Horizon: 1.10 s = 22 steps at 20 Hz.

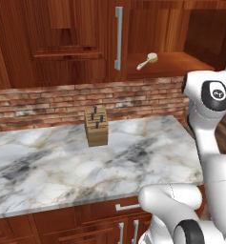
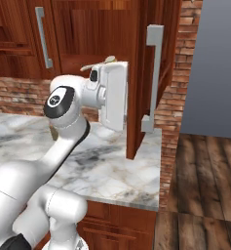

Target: Open the cabinet. Pick the dish brush and place it next to the sink. Then close the cabinet.

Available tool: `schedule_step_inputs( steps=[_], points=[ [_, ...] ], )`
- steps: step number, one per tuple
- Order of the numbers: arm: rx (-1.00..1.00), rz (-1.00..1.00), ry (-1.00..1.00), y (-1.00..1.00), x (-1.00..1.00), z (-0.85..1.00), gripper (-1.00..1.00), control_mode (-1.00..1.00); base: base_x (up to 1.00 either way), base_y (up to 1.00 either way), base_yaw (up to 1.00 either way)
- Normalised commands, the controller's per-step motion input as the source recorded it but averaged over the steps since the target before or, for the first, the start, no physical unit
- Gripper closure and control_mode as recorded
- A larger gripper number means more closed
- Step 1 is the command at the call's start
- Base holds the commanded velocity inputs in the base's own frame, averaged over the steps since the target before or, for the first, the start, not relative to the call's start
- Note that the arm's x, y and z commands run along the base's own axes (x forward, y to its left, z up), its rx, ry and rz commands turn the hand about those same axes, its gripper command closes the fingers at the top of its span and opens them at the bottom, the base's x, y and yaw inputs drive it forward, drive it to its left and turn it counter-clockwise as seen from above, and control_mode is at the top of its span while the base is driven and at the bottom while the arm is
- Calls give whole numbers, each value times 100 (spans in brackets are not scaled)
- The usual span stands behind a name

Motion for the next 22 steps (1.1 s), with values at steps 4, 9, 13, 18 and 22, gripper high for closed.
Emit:
schedule_step_inputs(
  steps=[4, 9, 13, 18, 22],
  points=[
    [9, 0, -5, 1, -15, 0, -100, -100, 0, 0, 0],
    [11, 0, -19, 44, -1, 9, -100, -100, 0, 0, 0],
    [15, 0, -26, 56, -13, 22, -100, -100, 0, 0, 0],
    [31, 0, -36, 46, -1, 3, -100, -100, 0, 0, 0],
    [45, 2, -42, 38, 0, -9, -100, -100, 0, 0, 0]
  ],
)
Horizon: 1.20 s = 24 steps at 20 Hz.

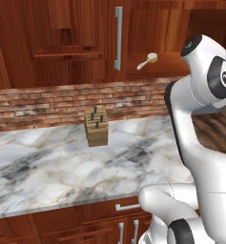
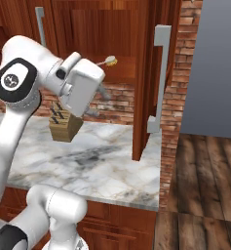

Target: Open the cabinet. Pick the dish brush and place it next to the sink. Then close the cabinet.

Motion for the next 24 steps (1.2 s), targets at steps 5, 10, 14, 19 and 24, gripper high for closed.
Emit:
schedule_step_inputs(
  steps=[5, 10, 14, 19, 24],
  points=[
    [52, 4, -46, 35, 0, -12, -100, -100, 0, 0, 0],
    [50, 5, -49, 25, 1, -9, -100, -100, 0, 0, 0],
    [35, 6, -45, 40, 0, -2, -100, -100, 0, 0, 0],
    [13, 10, -29, 50, 12, -2, -100, -100, 0, 0, 0],
    [3, 20, -11, 21, 24, 17, -100, -100, 0, 0, 0]
  ],
)
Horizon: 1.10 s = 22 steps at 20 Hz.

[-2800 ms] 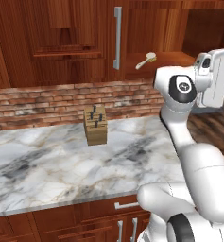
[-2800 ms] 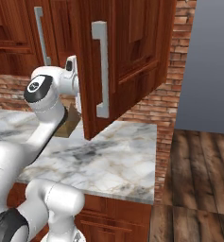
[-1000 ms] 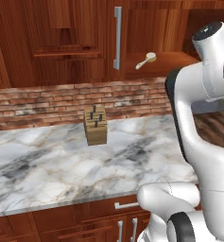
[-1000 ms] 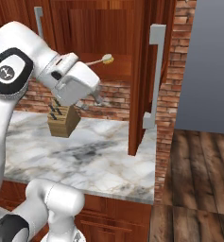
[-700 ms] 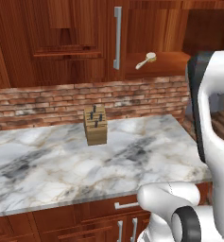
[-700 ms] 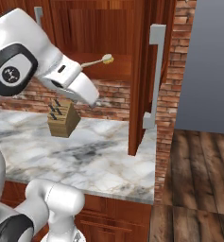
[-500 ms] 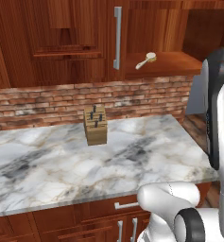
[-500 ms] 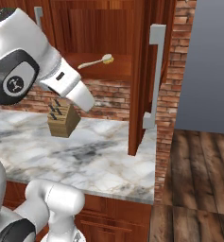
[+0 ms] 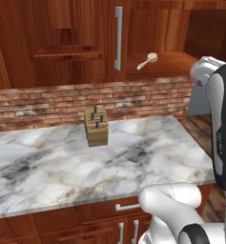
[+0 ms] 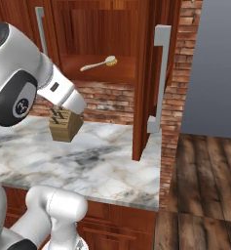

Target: Open the cabinet. Pick the dish brush and place it next to the sink. Then close the cabinet.

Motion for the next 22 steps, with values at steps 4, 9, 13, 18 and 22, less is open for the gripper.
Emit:
schedule_step_inputs(
  steps=[4, 9, 13, 18, 22],
  points=[
    [0, 23, 3, 2, 44, 52, -100, -100, 0, 0, 0],
    [0, 17, 14, 2, 37, 38, -100, -100, 0, 0, 0],
    [0, 5, 5, 21, 80, -18, -100, -100, 0, 0, 0],
    [0, 1, 0, 5, 96, -20, -100, -100, 0, 0, 0],
    [0, 0, 0, 0, 90, -13, -100, -100, 0, 0, 0]
  ],
)
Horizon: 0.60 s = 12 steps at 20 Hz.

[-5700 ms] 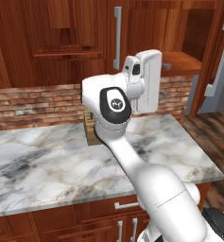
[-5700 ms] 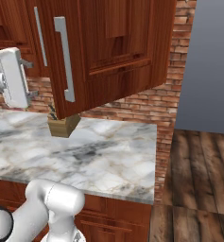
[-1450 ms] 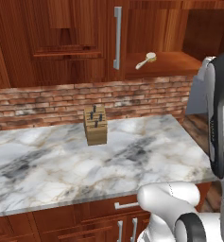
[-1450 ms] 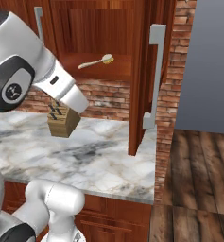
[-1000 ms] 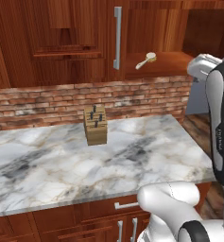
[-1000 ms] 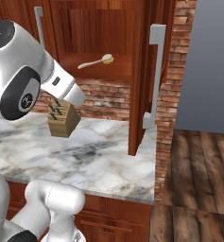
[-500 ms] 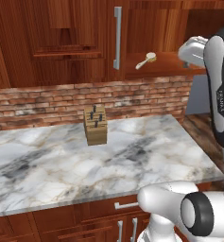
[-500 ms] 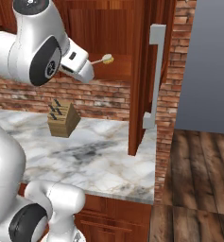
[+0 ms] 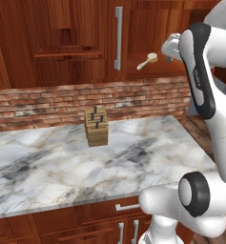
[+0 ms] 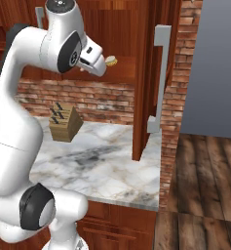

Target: Open the cabinet. Pick the dish brush and place it next to the sink. Then close the cabinet.

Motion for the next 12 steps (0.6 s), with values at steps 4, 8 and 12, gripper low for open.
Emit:
schedule_step_inputs(
  steps=[4, 8, 12],
  points=[
    [0, 0, 4, 0, 72, -16, -100, -100, 0, 0, 0],
    [0, -5, 14, 0, 64, -25, -100, -100, 0, 0, 0],
    [0, -5, 4, 0, 64, -24, -100, -100, 0, 0, 0]
  ],
)
